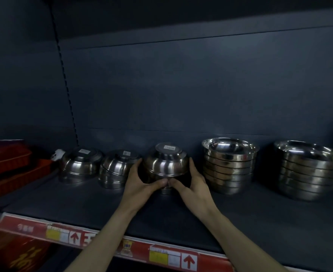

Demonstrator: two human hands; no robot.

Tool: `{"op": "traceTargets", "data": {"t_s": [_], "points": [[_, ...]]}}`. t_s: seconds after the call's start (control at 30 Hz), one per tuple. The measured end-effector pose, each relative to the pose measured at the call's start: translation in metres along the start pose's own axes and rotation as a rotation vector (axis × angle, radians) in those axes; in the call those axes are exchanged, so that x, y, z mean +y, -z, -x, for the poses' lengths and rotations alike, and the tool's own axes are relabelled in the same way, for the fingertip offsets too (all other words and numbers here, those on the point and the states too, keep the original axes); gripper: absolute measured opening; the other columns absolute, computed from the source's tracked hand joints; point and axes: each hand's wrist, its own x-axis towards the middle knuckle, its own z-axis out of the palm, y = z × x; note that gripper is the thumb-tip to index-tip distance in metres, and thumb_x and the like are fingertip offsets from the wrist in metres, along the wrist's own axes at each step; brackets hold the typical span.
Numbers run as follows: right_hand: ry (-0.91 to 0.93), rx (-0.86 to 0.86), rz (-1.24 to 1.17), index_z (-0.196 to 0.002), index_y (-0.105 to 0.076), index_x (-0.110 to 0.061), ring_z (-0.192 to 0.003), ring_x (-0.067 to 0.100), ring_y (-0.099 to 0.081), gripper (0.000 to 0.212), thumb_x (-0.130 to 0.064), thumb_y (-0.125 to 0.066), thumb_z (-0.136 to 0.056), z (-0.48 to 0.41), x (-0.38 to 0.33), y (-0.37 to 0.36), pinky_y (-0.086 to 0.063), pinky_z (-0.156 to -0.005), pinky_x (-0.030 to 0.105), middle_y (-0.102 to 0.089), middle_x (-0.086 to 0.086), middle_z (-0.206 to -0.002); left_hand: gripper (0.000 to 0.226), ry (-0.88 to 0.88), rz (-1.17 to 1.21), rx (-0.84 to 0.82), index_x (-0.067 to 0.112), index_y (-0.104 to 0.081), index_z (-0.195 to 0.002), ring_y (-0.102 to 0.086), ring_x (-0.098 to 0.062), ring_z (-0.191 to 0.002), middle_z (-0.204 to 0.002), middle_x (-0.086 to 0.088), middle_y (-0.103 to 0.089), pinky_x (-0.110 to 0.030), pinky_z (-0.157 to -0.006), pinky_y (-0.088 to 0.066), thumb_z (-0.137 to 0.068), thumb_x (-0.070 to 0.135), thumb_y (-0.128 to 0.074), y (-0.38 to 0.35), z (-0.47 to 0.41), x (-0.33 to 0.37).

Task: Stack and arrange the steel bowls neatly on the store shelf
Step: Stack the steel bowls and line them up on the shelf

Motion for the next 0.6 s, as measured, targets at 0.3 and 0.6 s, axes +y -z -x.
{"op": "traceTargets", "data": {"t_s": [0.3, 0.6], "points": [[0.073, 0.046, -0.057, -0.163, -0.03, -0.05, -0.154, 0.006, -0.027, 0.078, -0.05, -0.073, -0.098, 0.009, -0.011, 0.006, -0.027, -0.127, 0.036, -0.037, -0.015, -0.161, 0.111, -0.002, 0.02, 0.04, 0.04, -0.056, -0.147, -0.054, -0.013, -0.139, -0.151, 0.005, -0.054, -0.047, -0.118, -0.048, -0.049, 0.065, -0.102, 0.008, 0.003, 0.01], [0.098, 0.039, -0.133, -0.138, -0.044, -0.068, -0.134, -0.006, -0.041, 0.057, -0.049, -0.076, -0.095, 0.026, -0.046, 0.017, -0.039, -0.112, 0.014, -0.045, -0.016, -0.137, 0.11, -0.013, 0.108, 0.005, 0.034, -0.045, -0.143, -0.056, -0.002, -0.129, -0.143, 0.012, -0.051, -0.026, -0.104, -0.048, -0.05, 0.064, -0.095, 0.021, 0.026, 0.055]]}}
